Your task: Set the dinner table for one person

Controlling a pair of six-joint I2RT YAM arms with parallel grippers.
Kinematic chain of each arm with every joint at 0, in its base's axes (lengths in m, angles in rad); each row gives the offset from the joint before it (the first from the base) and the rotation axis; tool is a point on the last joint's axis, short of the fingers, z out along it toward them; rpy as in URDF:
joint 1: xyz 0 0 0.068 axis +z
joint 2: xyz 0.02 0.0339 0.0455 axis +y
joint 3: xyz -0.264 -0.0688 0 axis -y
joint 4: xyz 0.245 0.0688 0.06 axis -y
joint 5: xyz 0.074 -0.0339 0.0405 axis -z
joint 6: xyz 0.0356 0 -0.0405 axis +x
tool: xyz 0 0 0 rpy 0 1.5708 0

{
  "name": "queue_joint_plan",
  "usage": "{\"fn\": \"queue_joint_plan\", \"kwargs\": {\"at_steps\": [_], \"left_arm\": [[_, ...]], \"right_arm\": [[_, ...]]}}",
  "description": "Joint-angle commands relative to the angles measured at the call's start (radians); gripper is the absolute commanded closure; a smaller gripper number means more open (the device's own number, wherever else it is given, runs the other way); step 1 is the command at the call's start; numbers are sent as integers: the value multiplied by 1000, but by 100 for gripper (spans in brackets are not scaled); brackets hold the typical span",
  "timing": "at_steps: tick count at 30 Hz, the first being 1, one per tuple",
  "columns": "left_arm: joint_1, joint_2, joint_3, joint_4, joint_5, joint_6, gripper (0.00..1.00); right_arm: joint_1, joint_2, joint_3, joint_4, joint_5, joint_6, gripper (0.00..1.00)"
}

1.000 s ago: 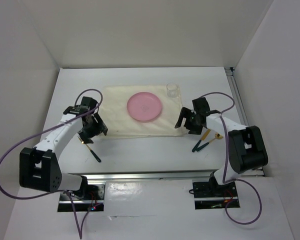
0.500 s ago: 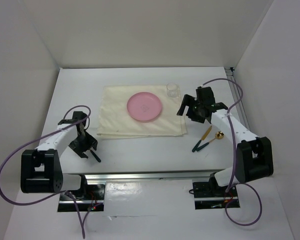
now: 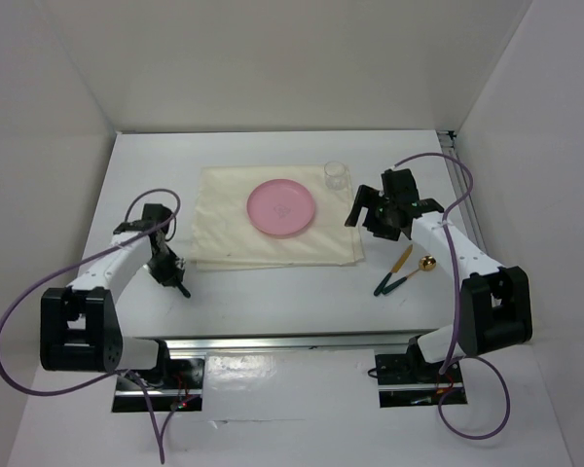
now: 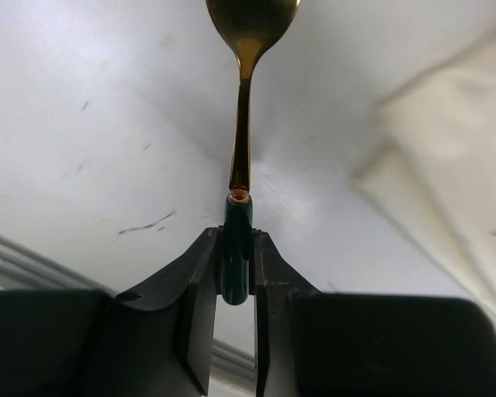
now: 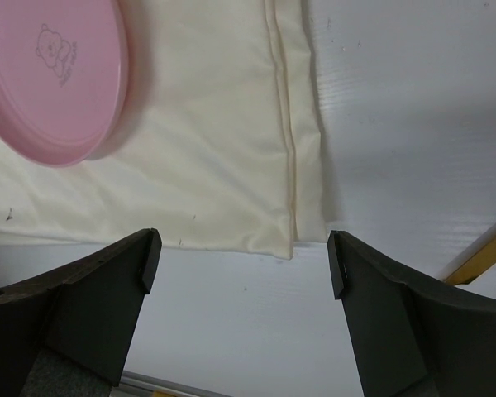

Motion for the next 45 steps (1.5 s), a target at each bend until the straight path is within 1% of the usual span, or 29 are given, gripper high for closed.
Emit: {"fn": "queue_joint_plan", "kwargs": {"at_steps": [1,2,3,4,5,6,7,8,10,11,13,15,16,20,23,24,27,28,30,31,33,39,42,45], "left_arm": [[-60,-46,153,48,-56,214,100],[-104,-26,188,48,-56,240,100],[-125,3,271,18,-56,266,100],[-143,40,317,1,-56,319,100],[-181,130,363,-21,-56,339,100],[-200,179,453,-38,-56,358,100],[-218,224,495,-65,-71,379,100],[-250,305,532,-74,-82,396,100],[-275,373,631,-87,-102,415,100],[-275,404,659,-87,-102,434,100],[-284,496,736,-87,-86,444,100],[-284,560,787,-87,-64,476,100],[-284,627,836,-87,-64,476,100],[-284,747,914,-98,-53,485,100],[-284,775,953,-116,-53,465,100],[-293,786,953,-116,-53,456,79],[-293,752,953,-116,-62,456,49],[-303,737,953,-116,-76,456,35],[-303,706,953,-128,-96,445,23],[-303,689,953,-139,-96,445,19],[-303,631,943,-148,-87,433,14],[-312,475,894,-157,-44,424,14],[-312,442,894,-168,-35,424,14],[-312,418,894,-177,-24,433,14]], "right_arm": [[10,-27,47,-19,20,-24,5],[10,-27,56,-19,20,-24,5],[10,-27,56,-28,30,-24,5],[10,-27,56,-44,49,-24,5],[10,-27,56,-53,61,-24,5],[10,-27,56,-82,75,-10,5],[10,-37,56,-100,116,13,5],[10,-38,42,-117,135,23,5],[10,-67,32,-191,202,65,7],[10,-79,32,-215,227,82,12],[1,-119,-7,-277,279,117,16],[-10,-149,-40,-288,279,151,18],[-25,-180,-75,-298,279,160,18],[-65,-205,-123,-266,233,169,20],[-85,-165,-149,-239,214,169,21],[-85,-156,-160,-230,205,169,22],[-94,-125,-181,-193,185,169,25],[-94,-110,-182,-180,185,169,25],[-94,-93,-205,-170,185,169,27],[-94,-78,-205,-154,185,169,28],[-94,-50,-228,-140,176,169,28],[-94,-7,-248,-122,165,169,29],[-94,18,-238,-113,165,169,29],[-94,42,-238,-113,155,169,33]]}}
